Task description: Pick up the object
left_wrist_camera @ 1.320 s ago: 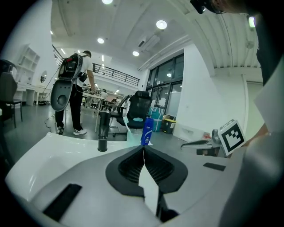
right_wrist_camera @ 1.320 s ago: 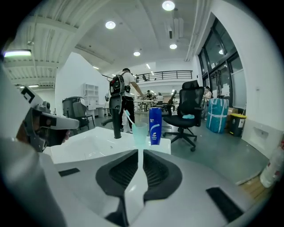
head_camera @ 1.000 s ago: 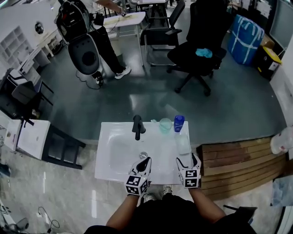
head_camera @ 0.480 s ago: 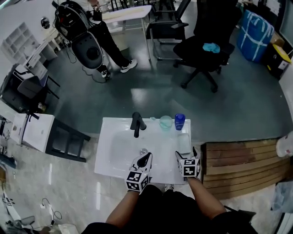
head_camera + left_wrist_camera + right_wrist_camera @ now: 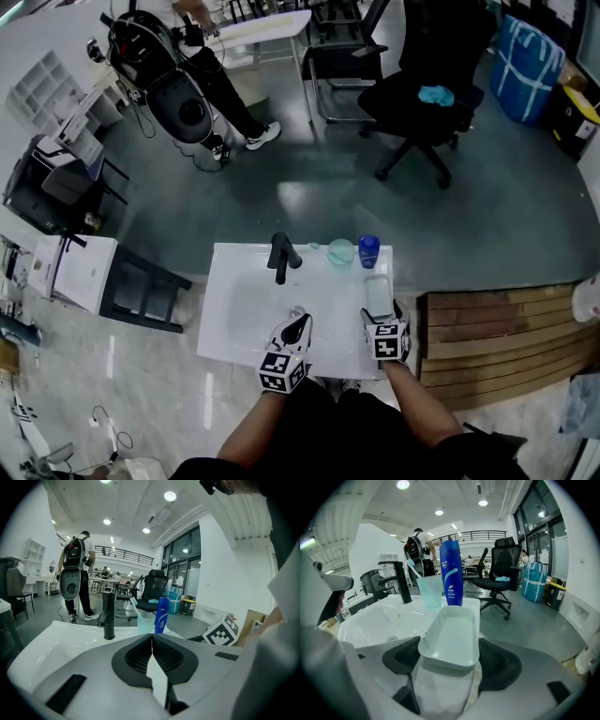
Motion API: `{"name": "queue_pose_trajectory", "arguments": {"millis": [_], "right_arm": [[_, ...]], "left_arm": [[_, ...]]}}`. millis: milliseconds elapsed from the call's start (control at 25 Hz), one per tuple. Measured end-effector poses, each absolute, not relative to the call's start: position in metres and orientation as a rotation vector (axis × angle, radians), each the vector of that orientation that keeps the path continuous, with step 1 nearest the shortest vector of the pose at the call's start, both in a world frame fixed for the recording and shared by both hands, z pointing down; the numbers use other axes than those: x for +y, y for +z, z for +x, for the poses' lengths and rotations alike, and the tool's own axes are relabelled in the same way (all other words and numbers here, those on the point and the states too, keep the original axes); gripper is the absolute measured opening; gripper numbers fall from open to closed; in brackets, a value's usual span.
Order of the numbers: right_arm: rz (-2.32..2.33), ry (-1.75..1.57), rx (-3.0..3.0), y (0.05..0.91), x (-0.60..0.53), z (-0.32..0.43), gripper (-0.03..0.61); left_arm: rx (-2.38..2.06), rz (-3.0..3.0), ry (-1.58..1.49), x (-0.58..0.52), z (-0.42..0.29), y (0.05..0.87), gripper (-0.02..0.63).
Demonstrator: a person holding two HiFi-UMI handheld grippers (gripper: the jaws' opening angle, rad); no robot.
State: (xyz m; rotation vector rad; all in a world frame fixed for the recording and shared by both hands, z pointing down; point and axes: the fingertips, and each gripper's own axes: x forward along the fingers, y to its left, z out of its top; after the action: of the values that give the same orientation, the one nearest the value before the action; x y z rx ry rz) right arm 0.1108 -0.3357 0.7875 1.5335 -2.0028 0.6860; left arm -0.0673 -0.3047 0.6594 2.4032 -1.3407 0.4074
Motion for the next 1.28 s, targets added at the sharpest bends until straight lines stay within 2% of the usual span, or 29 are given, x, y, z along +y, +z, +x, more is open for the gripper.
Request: {"name": "queue_pose_trajectory", "arguments": {"millis": [560, 1280], "right_arm": [[1.557, 0.609, -2.003, 0.785, -0.339, 0.115, 0.388], [1.704, 0.44, -2.089, 0.679, -0.317, 0.107, 0.385]], "left_arm": [[-1.298, 2.43, 0.383, -0.31, -0.076, 0.652, 0.02], [-1.176, 2.506, 0.36, -0.316, -0.088, 0.643, 0.021]]}}
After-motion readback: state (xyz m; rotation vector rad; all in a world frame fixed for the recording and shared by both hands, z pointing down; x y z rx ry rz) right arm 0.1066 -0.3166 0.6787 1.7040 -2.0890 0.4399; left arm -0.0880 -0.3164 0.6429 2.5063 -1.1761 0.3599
